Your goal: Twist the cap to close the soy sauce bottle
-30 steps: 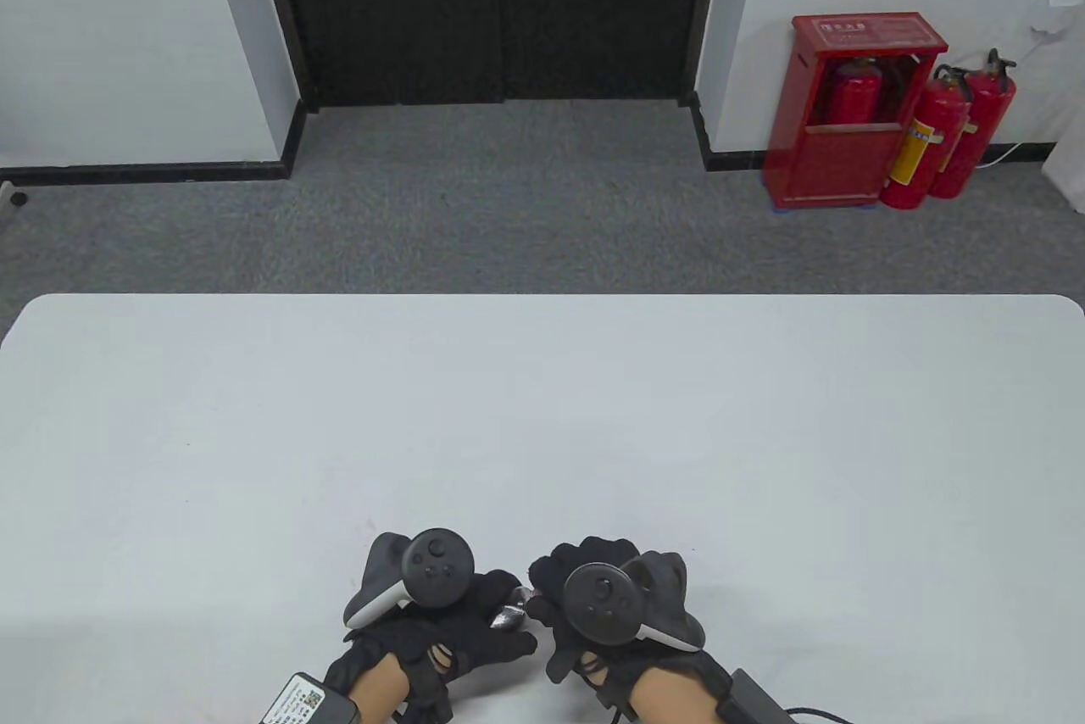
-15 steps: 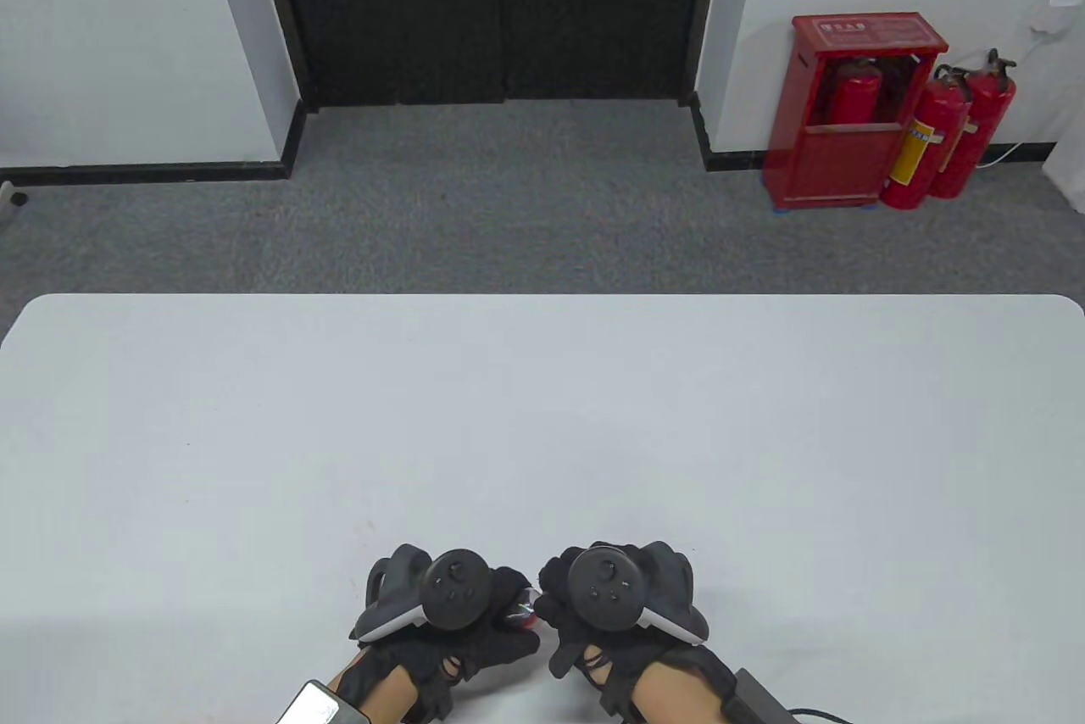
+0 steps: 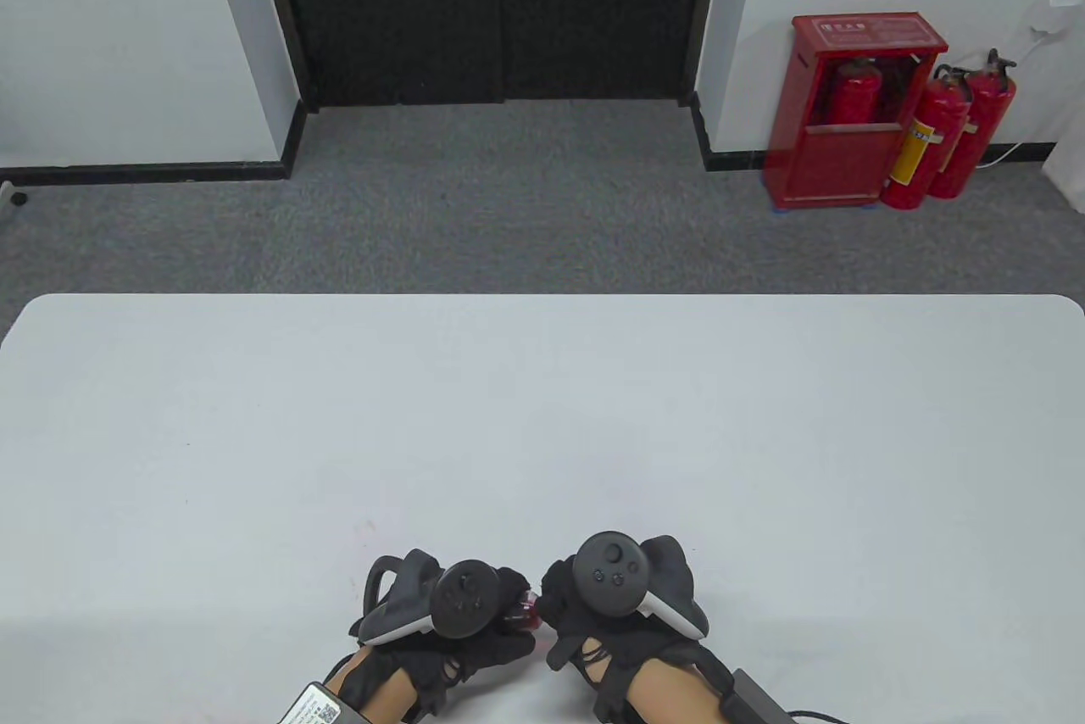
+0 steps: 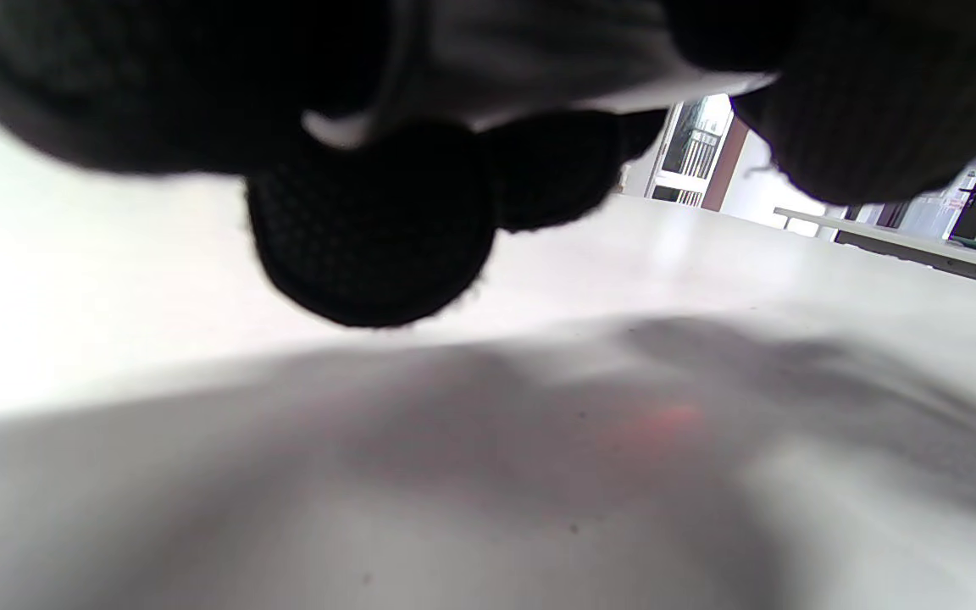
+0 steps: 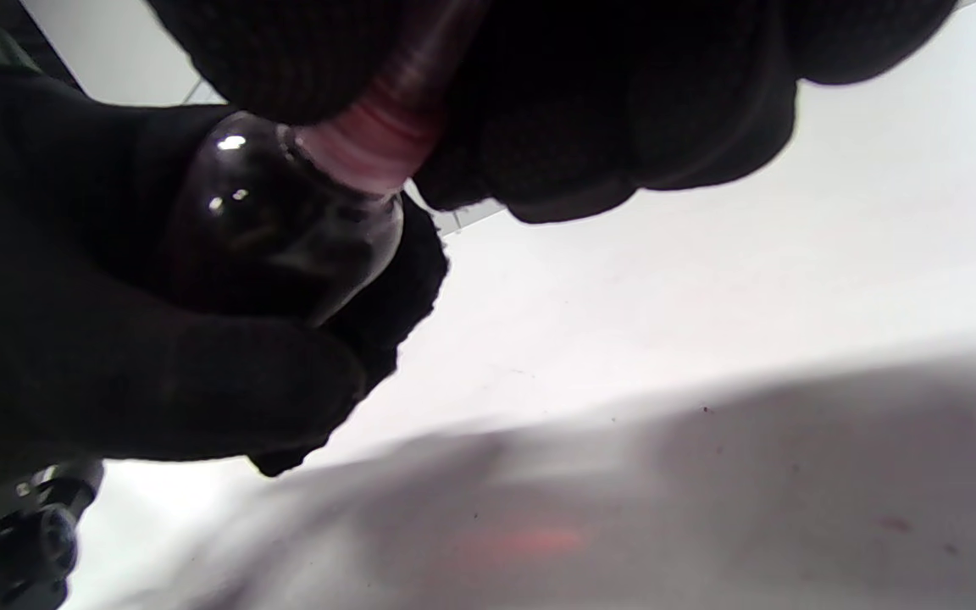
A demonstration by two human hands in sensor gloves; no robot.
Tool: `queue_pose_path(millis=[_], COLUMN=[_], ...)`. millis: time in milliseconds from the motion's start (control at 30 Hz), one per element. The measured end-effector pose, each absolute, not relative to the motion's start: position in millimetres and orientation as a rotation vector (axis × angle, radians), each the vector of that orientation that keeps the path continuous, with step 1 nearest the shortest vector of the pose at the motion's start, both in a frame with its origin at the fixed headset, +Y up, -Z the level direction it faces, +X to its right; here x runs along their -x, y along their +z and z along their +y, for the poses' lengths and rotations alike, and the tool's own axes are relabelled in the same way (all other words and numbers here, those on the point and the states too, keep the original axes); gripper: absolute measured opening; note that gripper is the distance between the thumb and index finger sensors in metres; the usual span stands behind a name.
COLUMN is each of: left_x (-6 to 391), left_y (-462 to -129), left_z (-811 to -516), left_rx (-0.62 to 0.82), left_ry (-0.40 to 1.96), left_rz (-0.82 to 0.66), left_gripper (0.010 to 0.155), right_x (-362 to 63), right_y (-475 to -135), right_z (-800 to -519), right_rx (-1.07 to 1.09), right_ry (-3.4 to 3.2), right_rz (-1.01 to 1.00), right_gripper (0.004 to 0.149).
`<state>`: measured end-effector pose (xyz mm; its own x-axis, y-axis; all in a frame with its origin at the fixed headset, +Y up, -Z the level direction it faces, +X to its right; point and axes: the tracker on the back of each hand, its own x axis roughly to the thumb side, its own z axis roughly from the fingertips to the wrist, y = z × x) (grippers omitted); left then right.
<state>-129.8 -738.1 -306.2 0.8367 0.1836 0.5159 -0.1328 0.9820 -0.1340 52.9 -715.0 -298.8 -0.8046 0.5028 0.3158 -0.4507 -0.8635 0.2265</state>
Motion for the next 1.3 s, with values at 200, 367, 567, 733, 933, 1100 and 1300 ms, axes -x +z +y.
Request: queue_pose_path(millis=[200,367,567,733,933,1100,1300], left_x=[133.1,137.9,145.5,151.1,153.2,153.7,155.2], left_y=[-310.1,-315.5,-319.7,-322.4,-322.5,-322.1,-322.8], left_z=[-743.8,-745.3,-748.3,-750.4,-750.0,-750.7,-754.3], left_rx=[0.156,0.182,0.209,0.230,0.236,0.245,0.264], left_ry=[0.221,0.266,0.357,0.398,0.415,0.434,0.437], left_rz=[-0.531,-0.483,-0.417,-0.388,-0.381,-0.382,-0.378], left_gripper=[0.064,0.065,0.067,0.070,0.070,0.072,0.074], right_x=[-51.5,-52.5,-63.0,-86.9,-115.6,-134.4,-139.2], right_y=[-298.5,-298.6,-300.9,-308.9,-324.9,-336.8,-342.5], right_z=[-716.9,-715.7,-710.7,-709.3,-722.0,-747.9,-762.0], right_rx=[-0.566,-0.570,-0.507,-0.402,-0.242,-0.063,-0.020], right_ry=[2.585,2.555,2.476,2.351,2.380,2.425,2.411], right_rz=[0.131,0.090,0.051,0.034,0.098,0.322,0.426], right_gripper=[0.057,0.054,0.060,0.076,0.074,0.074,0.076])
